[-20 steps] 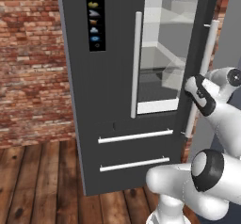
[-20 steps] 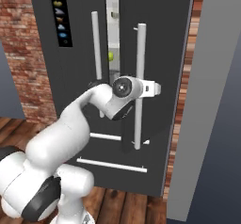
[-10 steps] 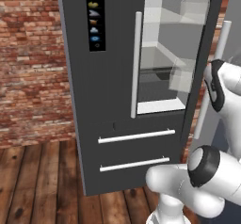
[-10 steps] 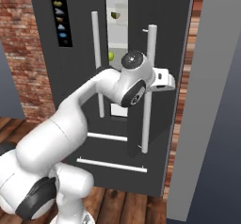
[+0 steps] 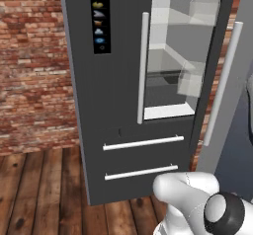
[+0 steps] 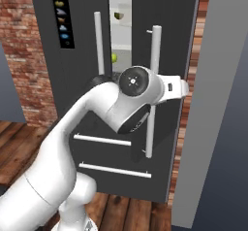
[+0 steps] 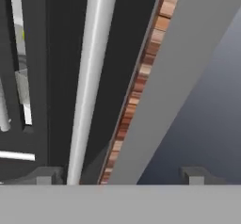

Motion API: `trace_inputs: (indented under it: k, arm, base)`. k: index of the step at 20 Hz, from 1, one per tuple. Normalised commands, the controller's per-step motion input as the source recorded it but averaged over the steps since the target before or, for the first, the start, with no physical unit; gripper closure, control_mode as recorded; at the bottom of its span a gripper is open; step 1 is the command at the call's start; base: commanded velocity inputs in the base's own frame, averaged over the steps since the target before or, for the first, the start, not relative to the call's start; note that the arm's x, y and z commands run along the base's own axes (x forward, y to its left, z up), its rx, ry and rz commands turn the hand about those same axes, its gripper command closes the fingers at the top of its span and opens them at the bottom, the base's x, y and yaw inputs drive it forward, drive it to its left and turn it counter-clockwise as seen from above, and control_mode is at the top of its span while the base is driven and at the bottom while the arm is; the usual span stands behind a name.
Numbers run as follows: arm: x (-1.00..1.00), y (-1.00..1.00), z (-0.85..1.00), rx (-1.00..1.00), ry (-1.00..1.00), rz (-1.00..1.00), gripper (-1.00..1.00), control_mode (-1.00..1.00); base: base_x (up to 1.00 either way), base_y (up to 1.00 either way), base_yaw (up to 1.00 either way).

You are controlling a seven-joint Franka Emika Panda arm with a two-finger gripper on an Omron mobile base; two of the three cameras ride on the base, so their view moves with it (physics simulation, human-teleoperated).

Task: Retrieve the kiwi and pear from the fridge and place them into the bowl on the dining table.

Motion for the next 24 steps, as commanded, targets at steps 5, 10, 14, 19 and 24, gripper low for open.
trace_inputs:
  k: [5,10,14,19,24]
  arm:
    - [-0.21,0.87,0.51,-0.27,-0.08,0.07,-1.0,-1.0]
    - [-0.05,0.98,0.48,-0.33,-0.09,0.11,-1.0,-1.0]
    - [0.01,0.81,0.32,-0.32,-0.05,0.09,-1.0,-1.0]
    - [0.11,0.48,0.01,-0.33,0.03,0.0,-1.0,-1.0]
    - [0.23,0.3,0.0,-0.32,0.02,0.0,-1.0,-1.0]
  base:
    - [0.0,0.0,0.0]
    - [0.0,0.0,0.0]
    - [0.0,0.0,0.0]
    - [0.0,0.0,0.0]
    - [0.0,0.0,0.0]
